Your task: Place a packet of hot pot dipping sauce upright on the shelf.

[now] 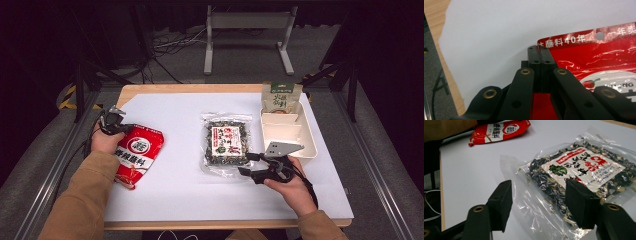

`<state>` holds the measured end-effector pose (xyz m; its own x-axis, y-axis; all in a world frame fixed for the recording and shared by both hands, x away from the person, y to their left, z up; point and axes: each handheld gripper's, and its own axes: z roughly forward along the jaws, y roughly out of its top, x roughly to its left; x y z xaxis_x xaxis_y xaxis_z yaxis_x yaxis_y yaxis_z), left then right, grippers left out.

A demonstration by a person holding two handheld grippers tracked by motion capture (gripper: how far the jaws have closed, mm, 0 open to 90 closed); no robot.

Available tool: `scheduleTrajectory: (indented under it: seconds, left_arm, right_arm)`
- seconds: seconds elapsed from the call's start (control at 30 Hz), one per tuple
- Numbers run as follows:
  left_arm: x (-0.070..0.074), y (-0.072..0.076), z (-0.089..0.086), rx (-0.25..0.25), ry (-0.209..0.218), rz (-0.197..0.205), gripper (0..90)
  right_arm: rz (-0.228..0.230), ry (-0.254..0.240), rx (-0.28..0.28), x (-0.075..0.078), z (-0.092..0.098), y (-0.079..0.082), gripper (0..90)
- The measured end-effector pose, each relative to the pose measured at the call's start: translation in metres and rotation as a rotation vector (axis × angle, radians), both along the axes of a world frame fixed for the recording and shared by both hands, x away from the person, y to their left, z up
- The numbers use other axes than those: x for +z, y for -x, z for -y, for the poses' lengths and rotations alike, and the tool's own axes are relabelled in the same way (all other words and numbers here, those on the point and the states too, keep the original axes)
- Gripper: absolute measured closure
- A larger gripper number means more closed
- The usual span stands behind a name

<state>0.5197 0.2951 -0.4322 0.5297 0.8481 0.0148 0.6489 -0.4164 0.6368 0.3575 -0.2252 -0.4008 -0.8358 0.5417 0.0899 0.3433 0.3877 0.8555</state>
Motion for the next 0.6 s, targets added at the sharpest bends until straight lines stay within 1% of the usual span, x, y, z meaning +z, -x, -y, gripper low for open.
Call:
scheduleTrajectory:
  seconds: [0.03, 0.1, 0.13, 0.17, 0.2, 0.27, 0.3, 0.33, 0.37, 0.4, 0.43, 0.5, 0.6]
  left_arm:
    - [0.004, 0.001, 0.0, -0.002, 0.0, -0.001, 90.0]
    - [0.01, 0.004, 0.0, -0.01, 0.004, 0.009, 90.0]
    - [0.013, 0.006, 0.0, -0.016, -0.001, 0.015, 90.0]
    - [0.016, 0.008, 0.0, -0.012, 0.006, 0.015, 90.0]
    - [0.019, 0.01, 0.0, -0.011, 0.005, 0.012, 90.0]
    - [0.026, 0.015, 0.0, 0.004, 0.003, 0.004, 90.0]
    - [0.03, 0.018, 0.0, 0.013, 0.008, -0.01, 90.0]
    - [0.032, 0.019, -0.001, 0.016, 0.017, -0.014, 90.0]
    - [0.037, 0.021, -0.002, 0.013, 0.025, -0.039, 90.0]
    - [0.04, 0.024, -0.002, 0.014, 0.033, -0.037, 90.0]
    - [0.04, 0.024, -0.002, 0.014, 0.033, -0.037, 90.0]
    - [0.05, 0.03, -0.004, 0.003, 0.042, -0.018, 90.0]
    - [0.062, 0.041, -0.003, -0.02, 0.041, 0.006, 90.0]
  right_arm:
    - [-0.014, 0.005, 0.005, 0.0, 0.0, 0.0, 42.5]
    - [-0.01, 0.01, 0.005, 0.001, -0.001, 0.0, 42.9]
    - [-0.011, 0.005, 0.006, 0.002, -0.001, 0.0, 42.9]
    - [-0.01, 0.004, 0.005, 0.002, -0.001, 0.0, 42.8]
    - [-0.008, 0.003, 0.003, 0.003, -0.001, 0.0, 42.4]
    - [-0.01, 0.002, 0.002, 0.003, -0.001, 0.0, 41.5]
    - [-0.011, 0.003, 0.001, 0.003, -0.001, -0.001, 41.0]
    - [-0.011, 0.006, -0.001, 0.003, -0.002, -0.001, 40.4]
    - [-0.01, 0.006, 0.0, 0.003, -0.002, -0.002, 40.3]
    - [-0.009, 0.007, 0.0, 0.003, -0.003, -0.002, 40.1]
    - [-0.009, 0.007, 0.0, 0.003, -0.003, -0.002, 40.1]
    - [-0.006, 0.006, 0.003, 0.004, -0.004, -0.003, 39.9]
    - [-0.002, 0.003, 0.011, 0.006, -0.008, -0.006, 39.7]
